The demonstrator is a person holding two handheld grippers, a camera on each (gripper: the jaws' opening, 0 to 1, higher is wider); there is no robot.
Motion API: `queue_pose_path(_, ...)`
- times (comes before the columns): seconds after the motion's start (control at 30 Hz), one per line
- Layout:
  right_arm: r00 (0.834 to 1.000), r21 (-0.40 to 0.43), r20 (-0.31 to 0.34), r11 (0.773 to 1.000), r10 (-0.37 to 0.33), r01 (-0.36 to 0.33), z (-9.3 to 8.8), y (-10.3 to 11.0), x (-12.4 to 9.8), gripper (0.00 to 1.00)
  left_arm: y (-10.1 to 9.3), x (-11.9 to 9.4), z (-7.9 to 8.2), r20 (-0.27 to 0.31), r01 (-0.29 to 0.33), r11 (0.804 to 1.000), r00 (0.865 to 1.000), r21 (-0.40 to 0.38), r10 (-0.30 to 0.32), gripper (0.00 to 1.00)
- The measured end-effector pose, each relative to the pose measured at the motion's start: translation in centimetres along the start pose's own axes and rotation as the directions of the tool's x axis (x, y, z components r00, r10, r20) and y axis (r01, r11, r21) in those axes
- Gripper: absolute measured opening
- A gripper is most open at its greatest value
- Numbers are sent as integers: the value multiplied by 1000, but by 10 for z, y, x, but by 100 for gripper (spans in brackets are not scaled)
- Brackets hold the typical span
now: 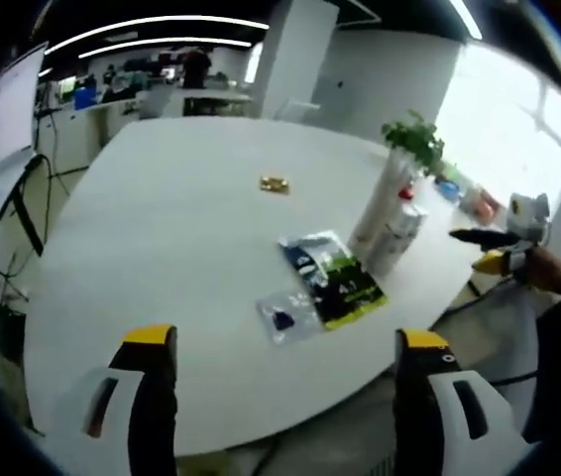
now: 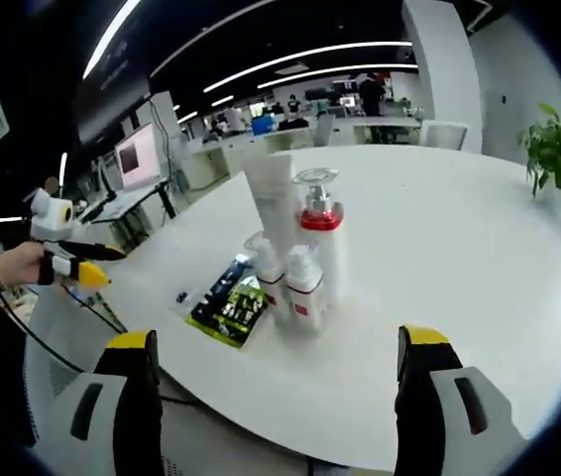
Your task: Arrange the skincare products in the storage area until every visible bottle or jar stands upright without overlapping.
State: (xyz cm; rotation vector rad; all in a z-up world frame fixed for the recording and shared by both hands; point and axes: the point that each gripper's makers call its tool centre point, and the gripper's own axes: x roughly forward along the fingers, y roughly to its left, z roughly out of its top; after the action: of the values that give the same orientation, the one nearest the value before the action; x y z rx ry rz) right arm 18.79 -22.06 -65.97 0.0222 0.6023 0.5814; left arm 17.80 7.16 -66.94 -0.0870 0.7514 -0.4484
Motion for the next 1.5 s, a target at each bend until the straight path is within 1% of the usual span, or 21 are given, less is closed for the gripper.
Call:
queue_pose_path(0.07,1000,3,-8,1000,-5,5,-1,-1,-1,99,2,3,3,-6,-3,1000,1000,6,3,83)
queue_pose_path(0.23,1000,-1,-8,1000,-9,9,-1,0,-1,99,1,16,15,-19,-6,1000,1000,18,6,81)
queue_pose_path(0.37,1000,-3,-13,1000,-10,10,-1,0,-1,99,3,27,26,-40,-9,999,999,52,11,82)
queue_pose_path(0.5,1000,7,-16,1000,-9,9,-2,-1,0,99,-1,36,37,-45,3,997,999,73,0,81)
queue_pose_path(0.53,1000,11,-16,1000,-9,9,-2,-1,0,99,-3,39,42,-48,4,997,999,76,0,81)
queue_pose_path(0.73,1000,22,-19,1000,-17,17,-3,-3,1,99,-6,57,53,-85,27,993,996,114,-17,80)
queue_pose_path(0.8,1000,15,-15,1000,-25,25,-2,-4,0,99,-2,64,56,-106,25,992,994,121,-12,80)
queue_pose_path(0.9,1000,12,-14,1000,-26,26,-2,-4,0,99,-2,74,60,-128,24,992,992,121,-9,80)
queue_pose_path(1.0,999,6,-20,999,-33,33,-3,-5,1,99,-3,84,65,-155,36,991,988,130,-15,80)
queue_pose_path(1.1,998,-7,-26,999,-50,50,-4,-7,1,99,0,99,71,-182,32,988,983,150,-4,79)
queue_pose_path(1.17,997,-6,-23,998,-68,68,-5,-11,0,98,3,106,75,-184,28,988,983,149,0,79)
queue_pose_path(1.27,997,19,-17,997,-73,73,-4,-14,-1,98,3,112,80,-189,28,990,982,140,-1,79)
queue_pose_path(1.4,997,31,-23,997,-75,76,-5,-14,0,99,2,122,86,-207,34,985,978,167,1,79)
queue_pose_path(1.47,997,27,-24,997,-77,78,-6,-15,0,99,7,134,93,-218,28,983,976,182,12,80)
queue_pose_path(1.5,997,26,-25,997,-75,76,-6,-14,-1,99,9,135,93,-219,24,982,976,185,18,80)
